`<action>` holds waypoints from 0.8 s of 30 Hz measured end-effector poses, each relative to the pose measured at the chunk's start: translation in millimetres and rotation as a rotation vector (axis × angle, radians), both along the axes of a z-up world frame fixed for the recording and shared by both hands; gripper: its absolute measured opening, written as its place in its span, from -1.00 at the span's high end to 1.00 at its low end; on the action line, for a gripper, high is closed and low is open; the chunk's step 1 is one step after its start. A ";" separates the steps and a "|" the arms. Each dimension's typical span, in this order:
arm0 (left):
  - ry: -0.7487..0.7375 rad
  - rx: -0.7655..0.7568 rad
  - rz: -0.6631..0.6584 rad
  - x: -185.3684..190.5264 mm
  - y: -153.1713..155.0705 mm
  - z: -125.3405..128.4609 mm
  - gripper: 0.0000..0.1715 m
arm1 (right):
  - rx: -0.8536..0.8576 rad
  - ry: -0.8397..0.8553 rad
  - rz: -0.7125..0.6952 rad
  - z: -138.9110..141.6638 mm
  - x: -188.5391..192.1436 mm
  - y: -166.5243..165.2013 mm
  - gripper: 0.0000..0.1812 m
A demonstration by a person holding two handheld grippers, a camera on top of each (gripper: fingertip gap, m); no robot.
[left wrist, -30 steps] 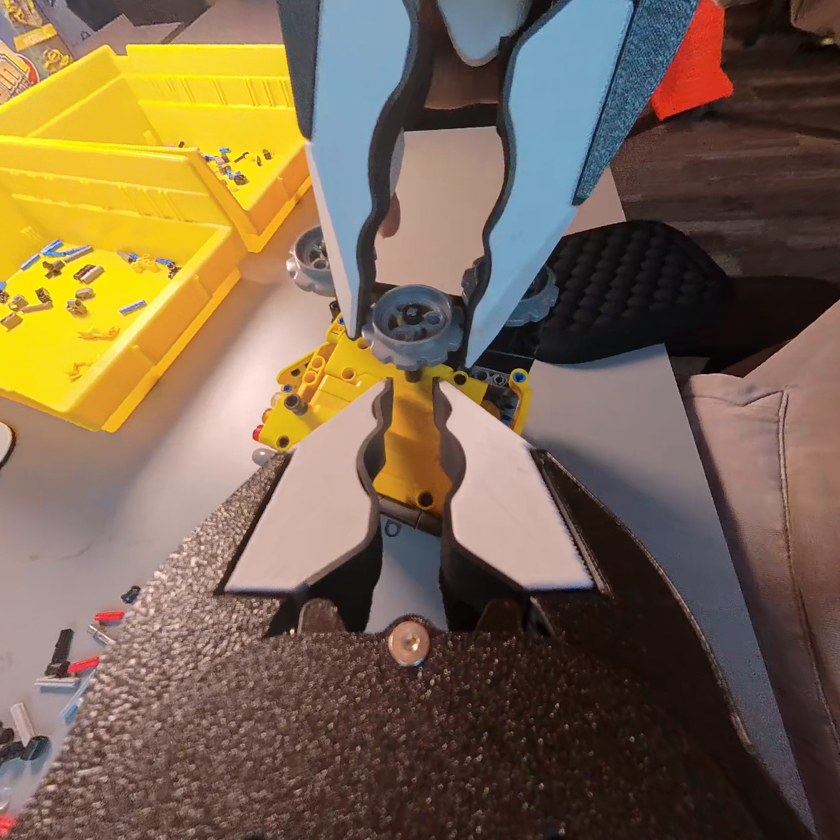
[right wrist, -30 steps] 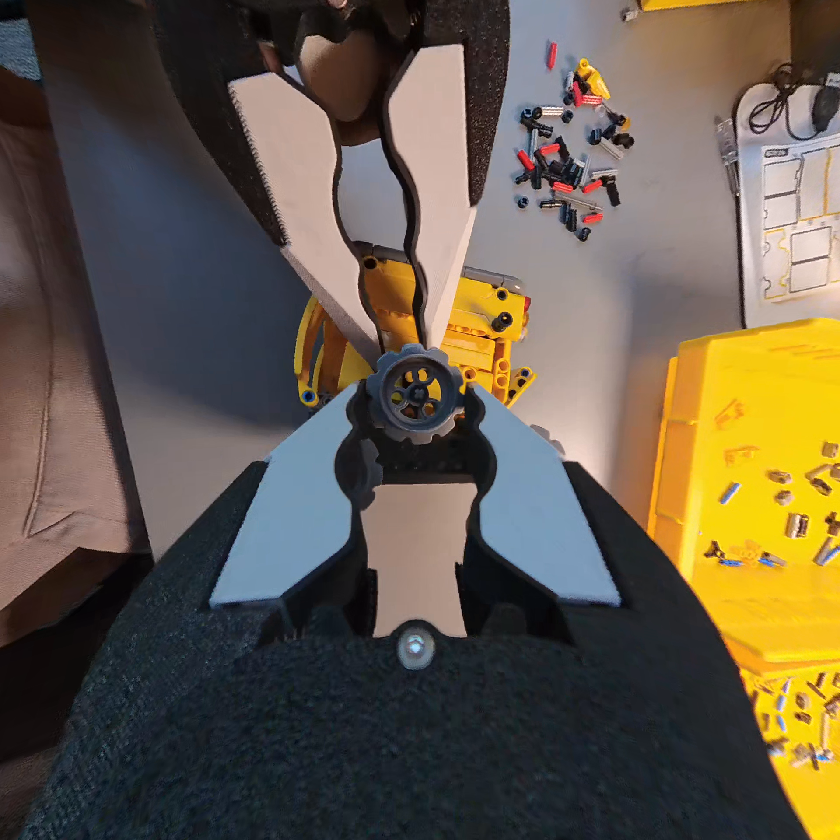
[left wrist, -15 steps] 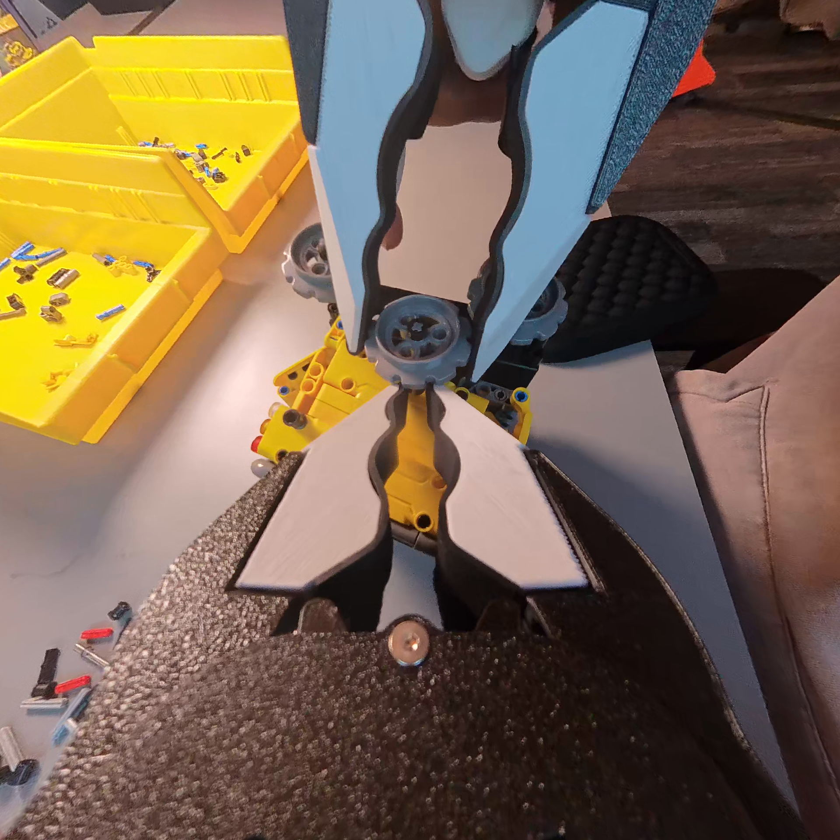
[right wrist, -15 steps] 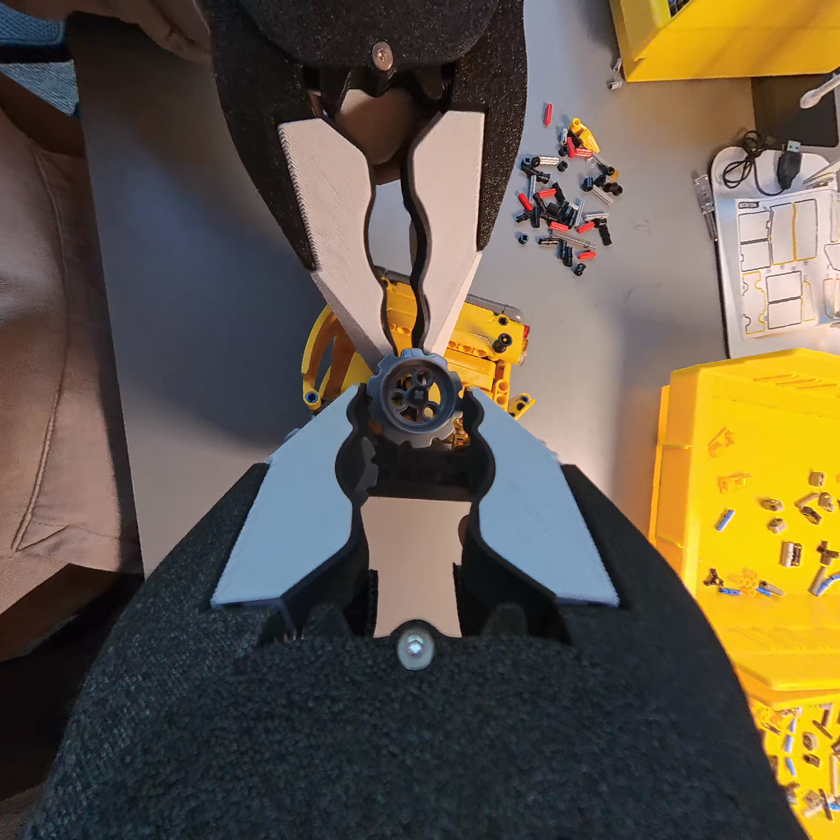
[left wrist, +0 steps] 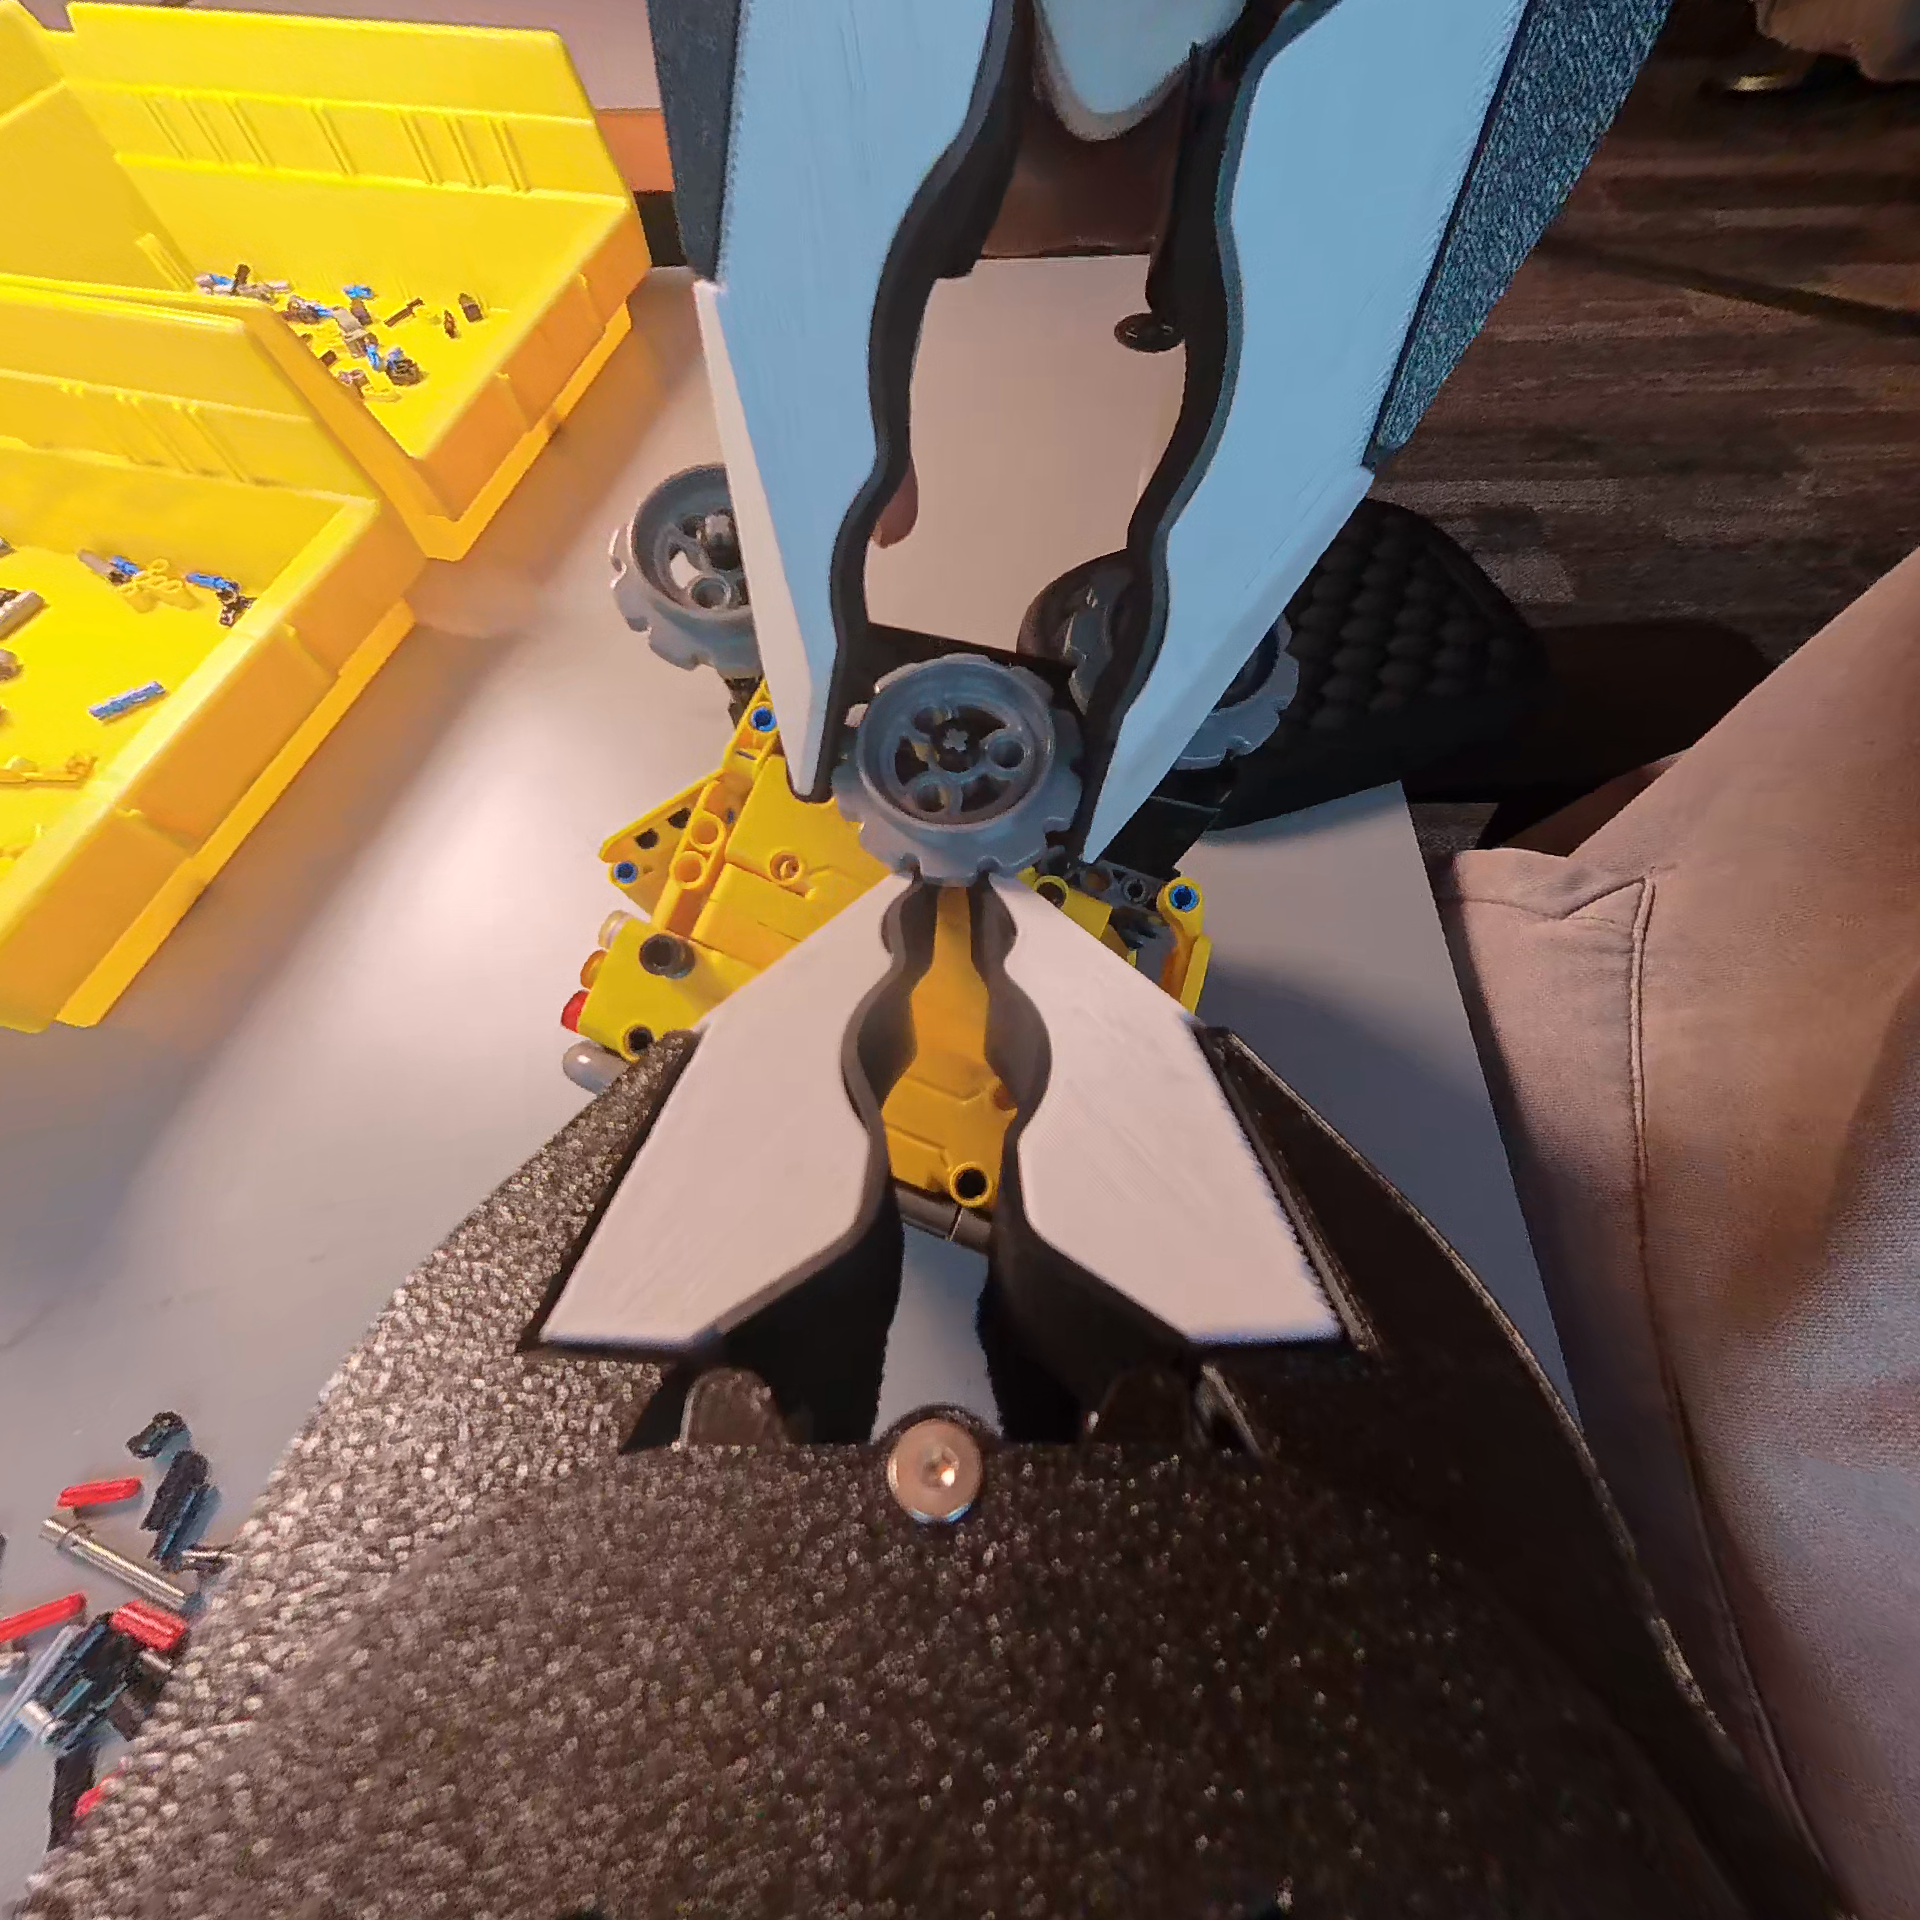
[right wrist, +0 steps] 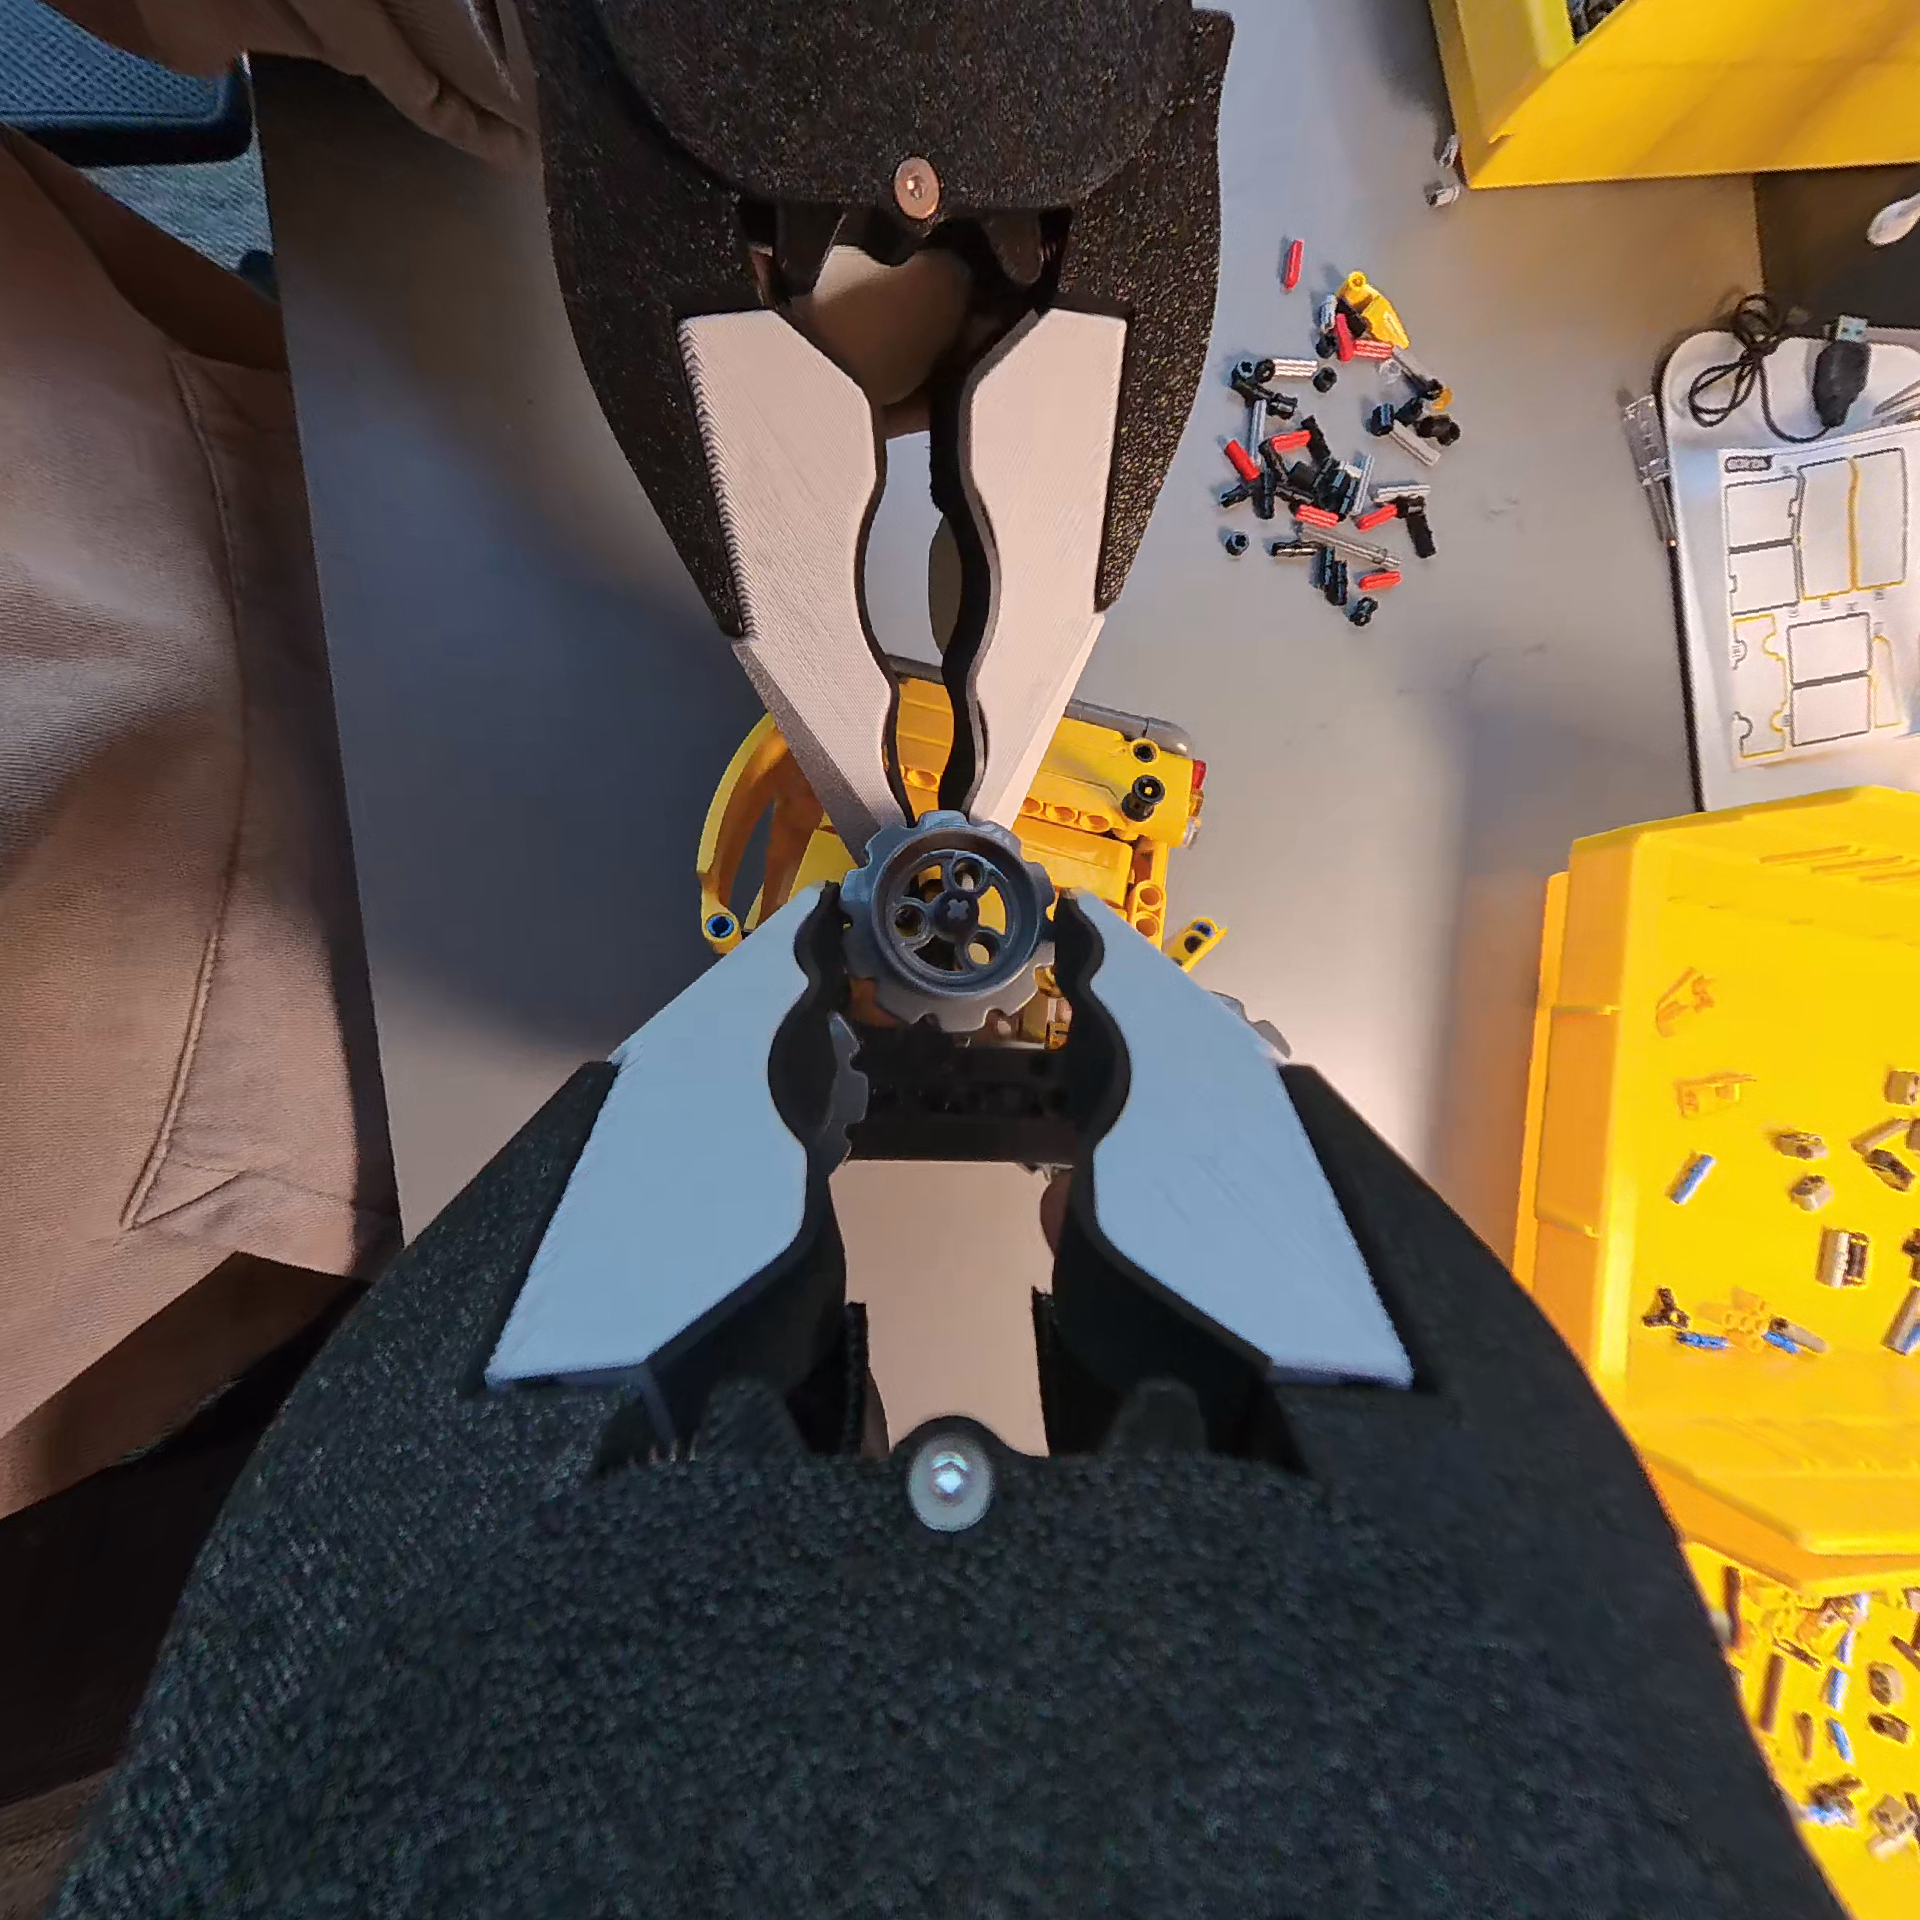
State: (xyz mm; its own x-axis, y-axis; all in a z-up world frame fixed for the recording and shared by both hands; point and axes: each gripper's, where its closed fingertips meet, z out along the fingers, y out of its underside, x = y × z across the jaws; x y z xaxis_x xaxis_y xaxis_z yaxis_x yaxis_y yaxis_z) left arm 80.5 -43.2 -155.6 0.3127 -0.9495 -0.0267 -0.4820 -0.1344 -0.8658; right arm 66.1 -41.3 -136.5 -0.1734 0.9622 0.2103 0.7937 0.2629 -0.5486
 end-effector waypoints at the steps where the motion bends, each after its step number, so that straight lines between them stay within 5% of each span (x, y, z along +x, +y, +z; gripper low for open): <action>1: -0.004 -0.003 -0.003 -0.3 -0.9 0.7 0.93 | -0.001 0.017 0.002 2.5 -1.8 -1.6 0.63; 10: 0.009 0.019 -0.014 2.4 -4.8 -1.3 0.92 | 0.030 -0.039 0.026 1.2 4.1 -6.8 0.59; 14: 0.027 0.044 0.001 -0.6 -3.0 -2.0 0.92 | -0.047 0.001 0.036 29.3 7.0 -14.4 0.50; 19: 0.018 0.037 -0.010 1.2 -5.2 -1.4 0.92 | -0.042 -0.064 0.019 26.1 6.7 -6.9 0.89; 24: -0.050 -0.005 -0.064 -4.2 -13.5 5.1 0.68 | -0.026 -0.179 0.067 13.2 8.8 -10.7 0.88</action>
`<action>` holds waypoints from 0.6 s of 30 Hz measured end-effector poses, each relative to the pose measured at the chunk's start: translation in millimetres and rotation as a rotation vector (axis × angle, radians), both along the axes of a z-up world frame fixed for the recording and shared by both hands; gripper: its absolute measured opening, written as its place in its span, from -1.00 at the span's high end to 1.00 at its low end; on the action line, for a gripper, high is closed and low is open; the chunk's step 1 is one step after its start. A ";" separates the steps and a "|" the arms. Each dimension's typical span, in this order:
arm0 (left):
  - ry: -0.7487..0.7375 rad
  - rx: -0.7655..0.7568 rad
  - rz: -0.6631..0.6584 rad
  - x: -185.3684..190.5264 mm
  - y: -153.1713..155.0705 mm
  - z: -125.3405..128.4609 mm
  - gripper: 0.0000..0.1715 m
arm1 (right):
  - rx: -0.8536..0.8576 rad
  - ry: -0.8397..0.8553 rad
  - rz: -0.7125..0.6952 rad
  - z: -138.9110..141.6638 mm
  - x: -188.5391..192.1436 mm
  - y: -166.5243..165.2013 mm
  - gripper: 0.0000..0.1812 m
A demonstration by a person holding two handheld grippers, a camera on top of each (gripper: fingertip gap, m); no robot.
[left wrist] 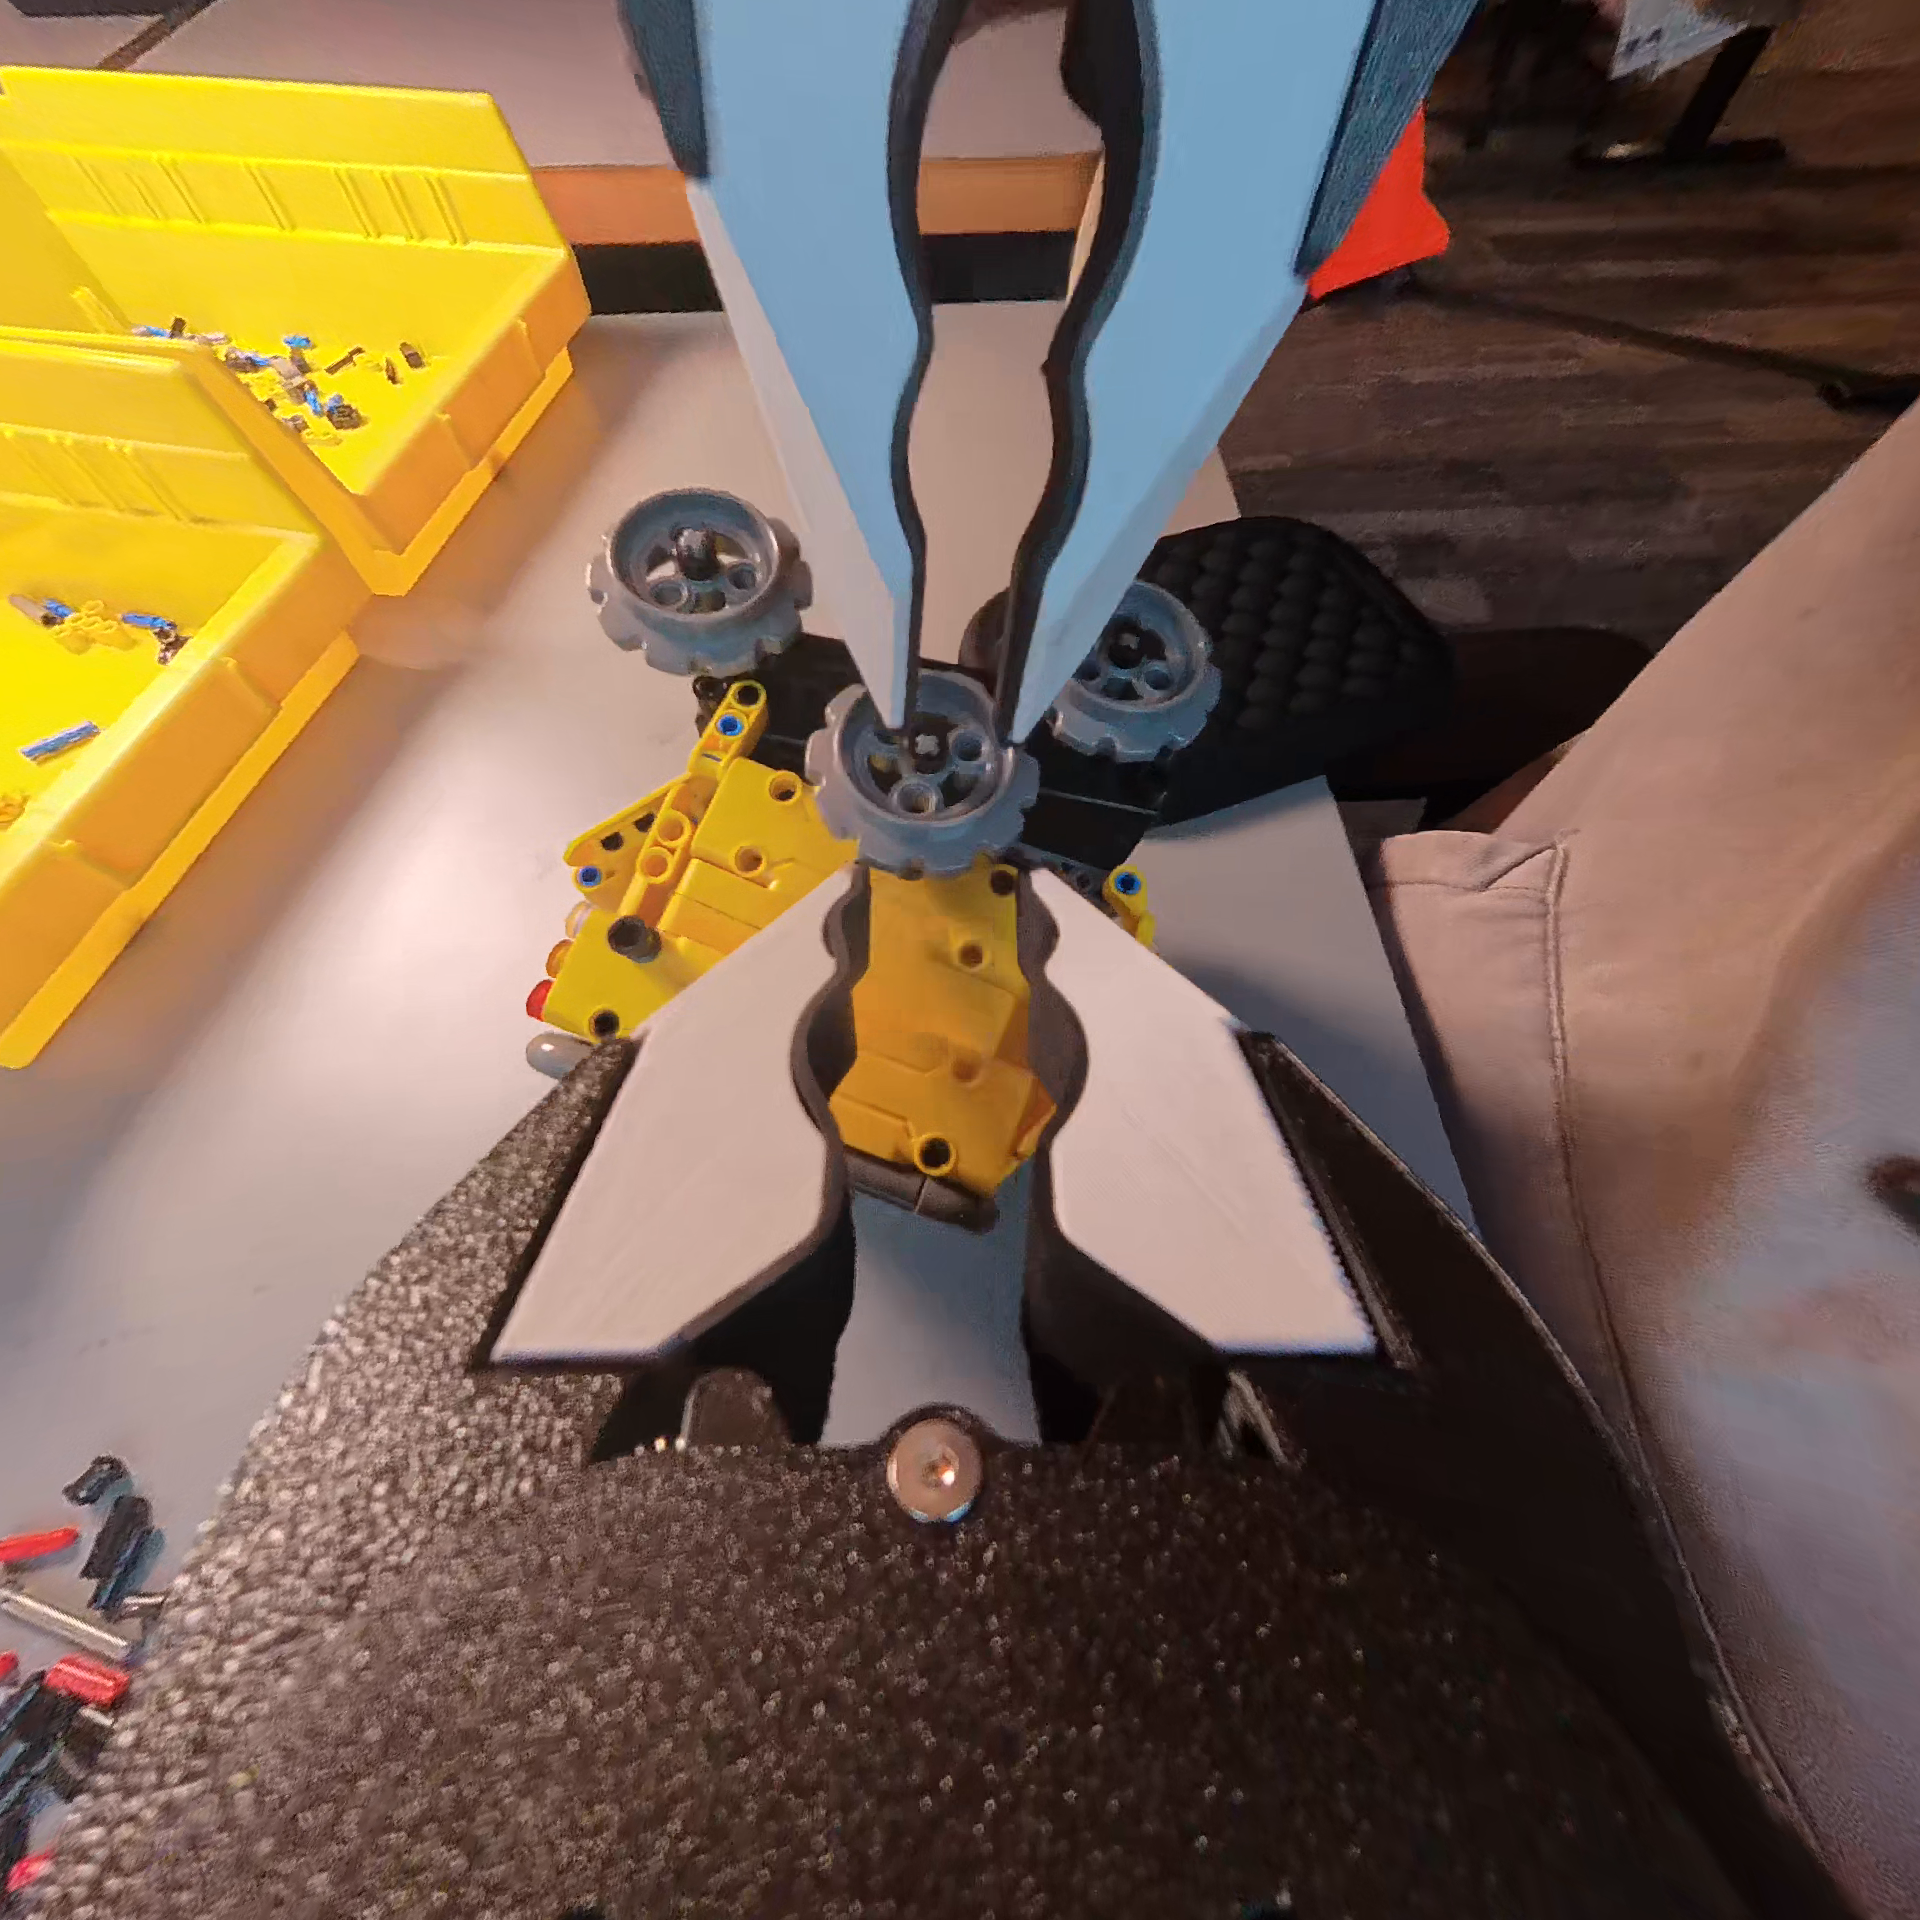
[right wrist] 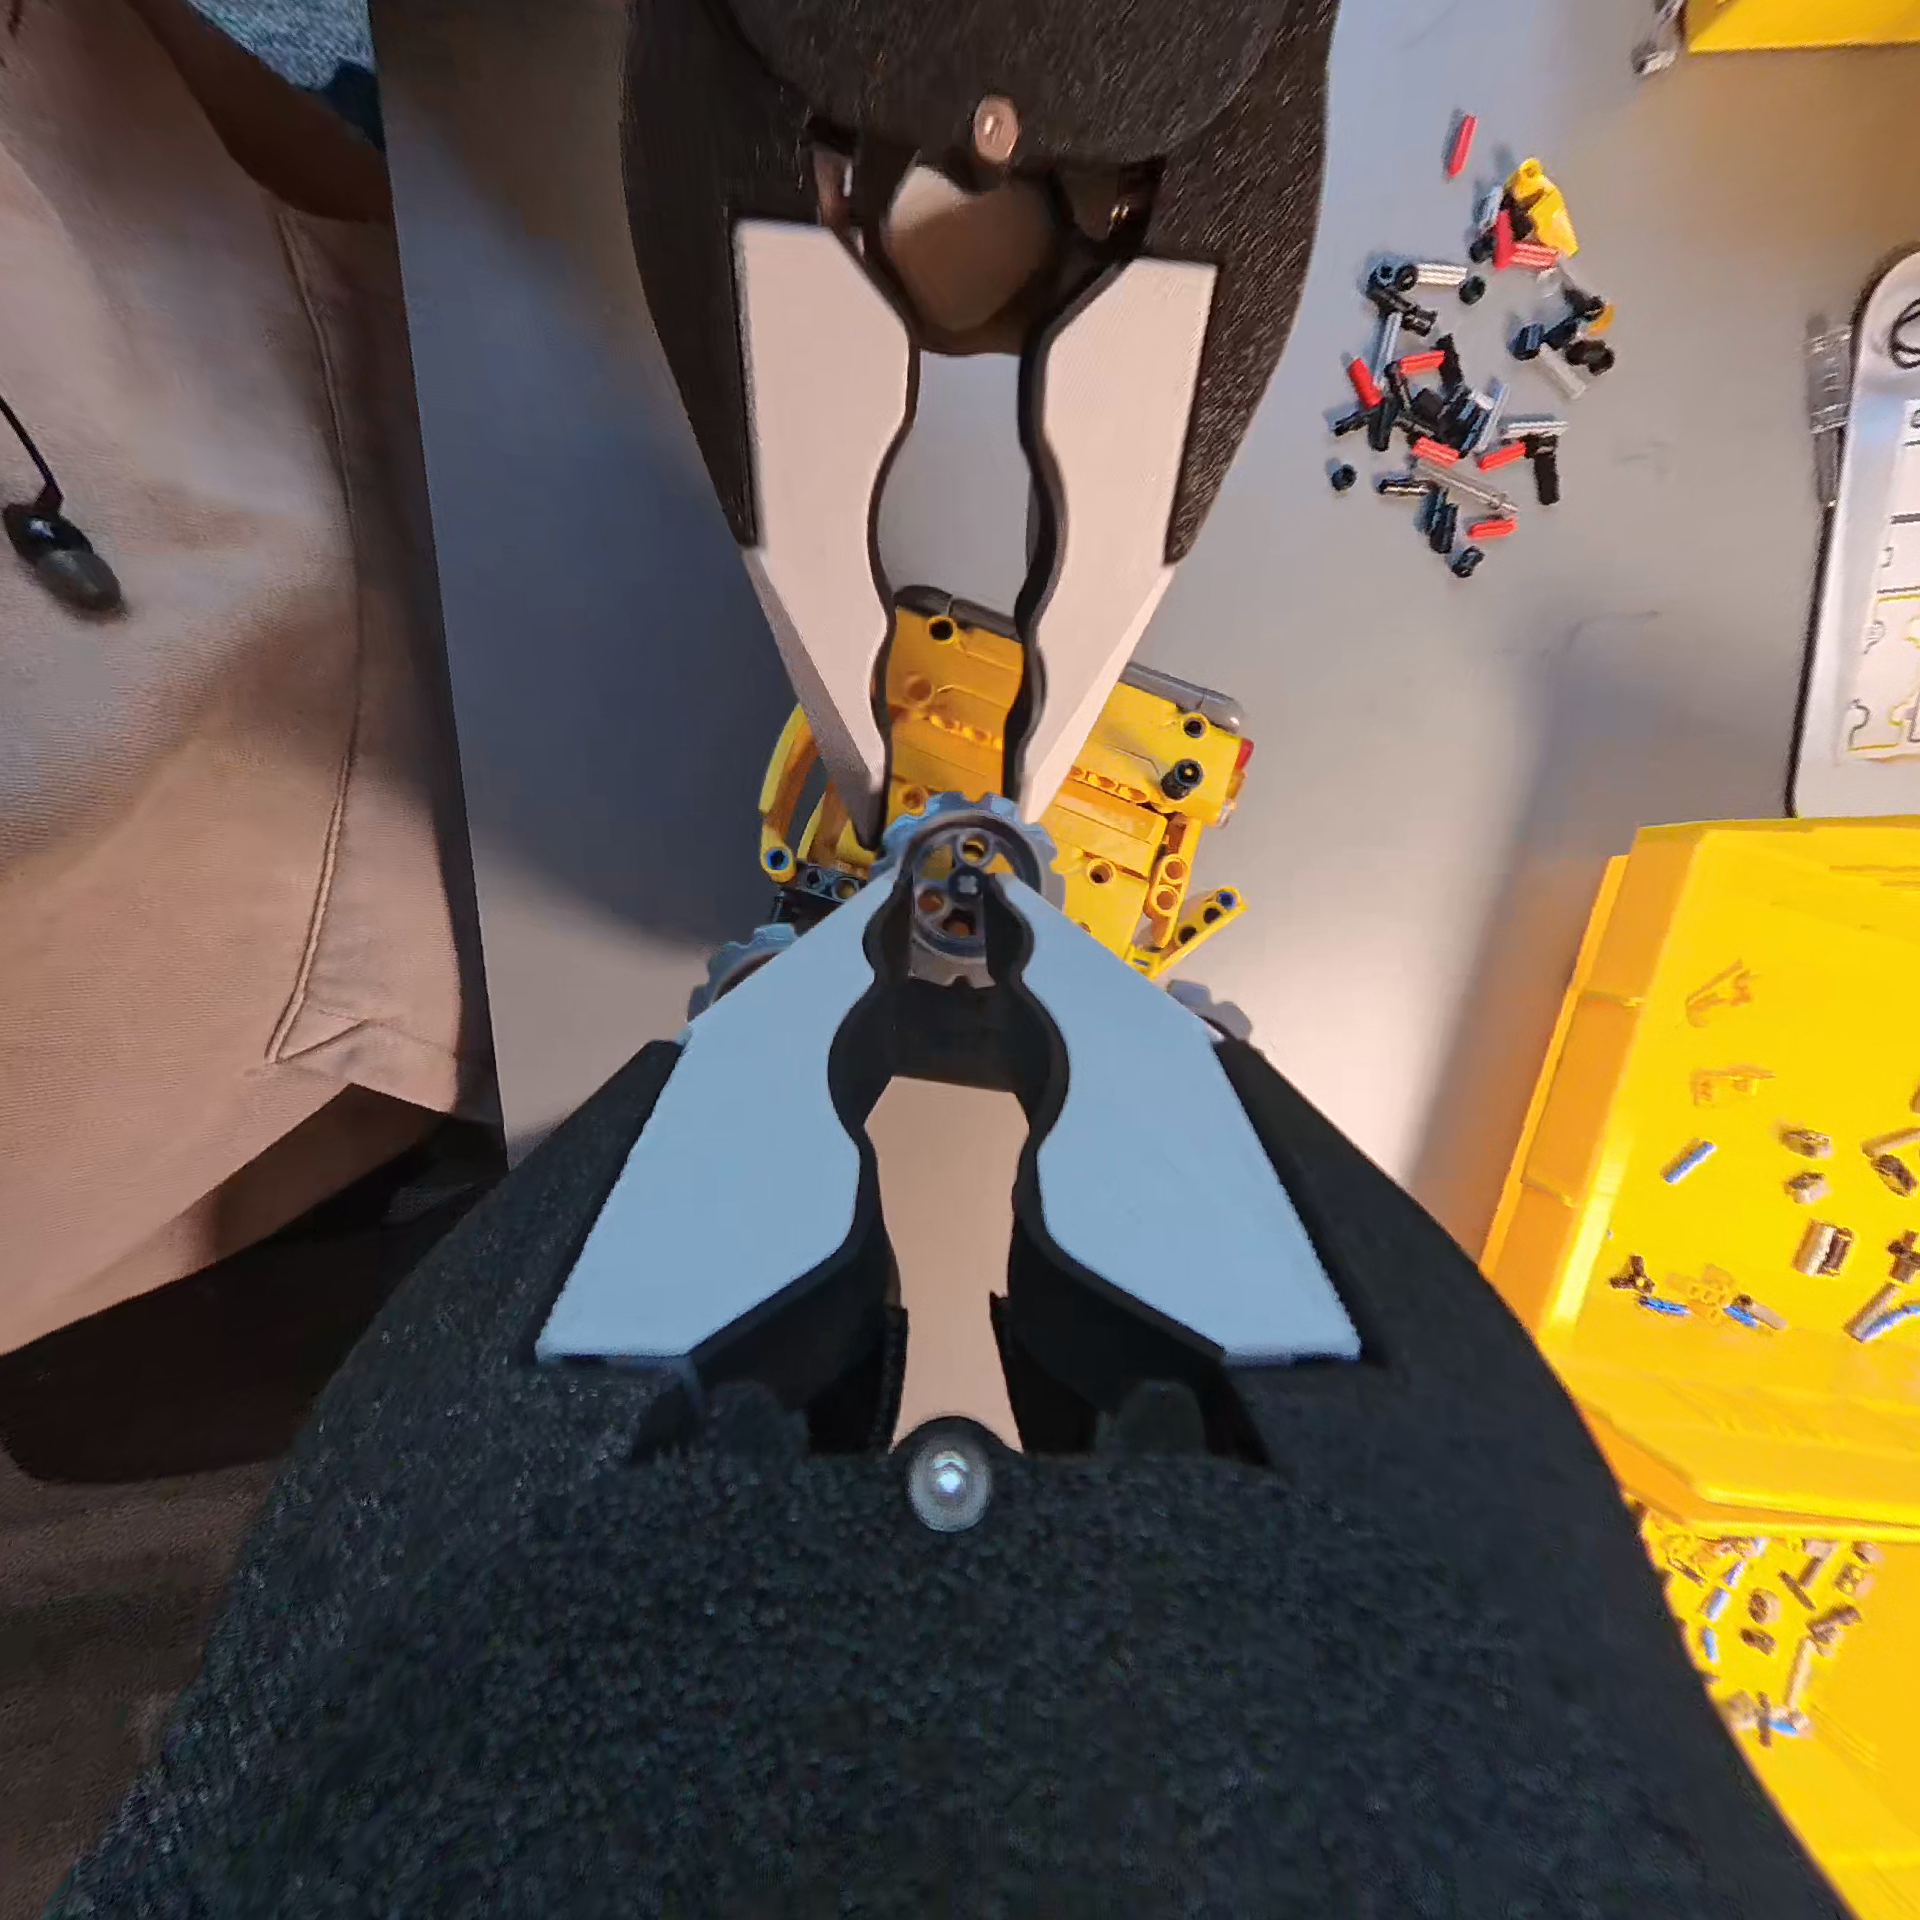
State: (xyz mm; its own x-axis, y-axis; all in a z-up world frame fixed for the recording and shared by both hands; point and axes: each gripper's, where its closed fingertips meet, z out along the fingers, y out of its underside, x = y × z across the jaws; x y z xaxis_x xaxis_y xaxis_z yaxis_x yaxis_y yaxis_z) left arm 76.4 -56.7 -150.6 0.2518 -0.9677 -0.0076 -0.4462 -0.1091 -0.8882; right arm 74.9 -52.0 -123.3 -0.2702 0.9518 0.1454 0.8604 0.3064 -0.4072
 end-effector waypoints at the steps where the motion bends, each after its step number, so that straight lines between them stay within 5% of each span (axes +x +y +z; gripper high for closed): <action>1: -0.022 -0.003 -0.014 -2.5 -1.8 5.0 0.63 | 0.002 -0.012 0.000 -2.3 -0.4 0.1 0.88; 6: -0.069 0.071 -0.019 -2.8 3.5 17.8 0.48 | -0.009 -0.033 -0.021 -1.9 -3.3 4.1 0.92; 18: -0.019 0.149 -0.025 17.8 8.8 8.1 0.49 | 0.012 -0.112 -0.014 -5.7 3.6 5.1 0.91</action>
